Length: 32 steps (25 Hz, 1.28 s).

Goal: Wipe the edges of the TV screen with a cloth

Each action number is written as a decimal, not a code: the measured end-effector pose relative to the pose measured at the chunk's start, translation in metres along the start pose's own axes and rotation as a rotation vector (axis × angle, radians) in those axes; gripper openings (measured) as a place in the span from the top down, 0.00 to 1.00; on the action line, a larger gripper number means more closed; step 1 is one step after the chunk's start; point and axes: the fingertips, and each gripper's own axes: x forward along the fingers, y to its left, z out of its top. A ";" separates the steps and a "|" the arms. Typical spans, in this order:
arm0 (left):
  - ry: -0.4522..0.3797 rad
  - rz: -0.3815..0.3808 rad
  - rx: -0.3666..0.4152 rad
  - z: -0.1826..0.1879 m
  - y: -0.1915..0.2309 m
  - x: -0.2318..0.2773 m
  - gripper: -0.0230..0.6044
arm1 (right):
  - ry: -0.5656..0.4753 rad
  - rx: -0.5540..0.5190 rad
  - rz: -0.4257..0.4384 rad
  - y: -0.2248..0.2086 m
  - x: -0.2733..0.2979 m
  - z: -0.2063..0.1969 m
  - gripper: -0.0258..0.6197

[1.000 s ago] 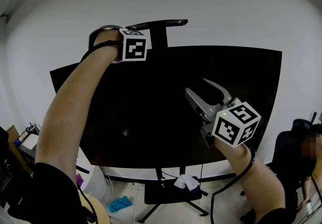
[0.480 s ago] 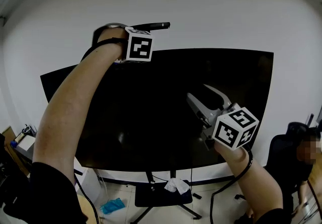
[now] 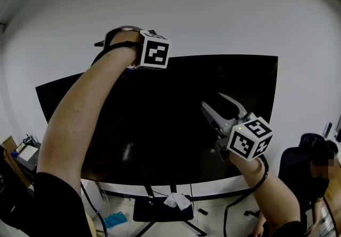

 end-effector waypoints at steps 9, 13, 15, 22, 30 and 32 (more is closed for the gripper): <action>-0.065 0.018 0.040 0.104 0.025 -0.026 0.76 | -0.003 -0.012 -0.018 -0.059 -0.041 0.015 0.59; -0.081 0.025 0.062 0.150 0.037 -0.036 0.76 | -0.007 -0.012 -0.033 -0.087 -0.063 0.021 0.59; -0.105 0.028 0.069 0.177 0.044 -0.044 0.76 | -0.005 -0.011 -0.045 -0.101 -0.077 0.024 0.59; -0.166 0.057 0.105 0.271 0.069 -0.065 0.76 | -0.006 -0.011 -0.087 -0.151 -0.121 0.034 0.59; -0.234 0.087 0.140 0.368 0.091 -0.092 0.76 | -0.006 -0.027 -0.139 -0.203 -0.167 0.051 0.59; -0.241 0.100 0.152 0.387 0.097 -0.096 0.76 | -0.009 -0.040 -0.151 -0.213 -0.173 0.054 0.59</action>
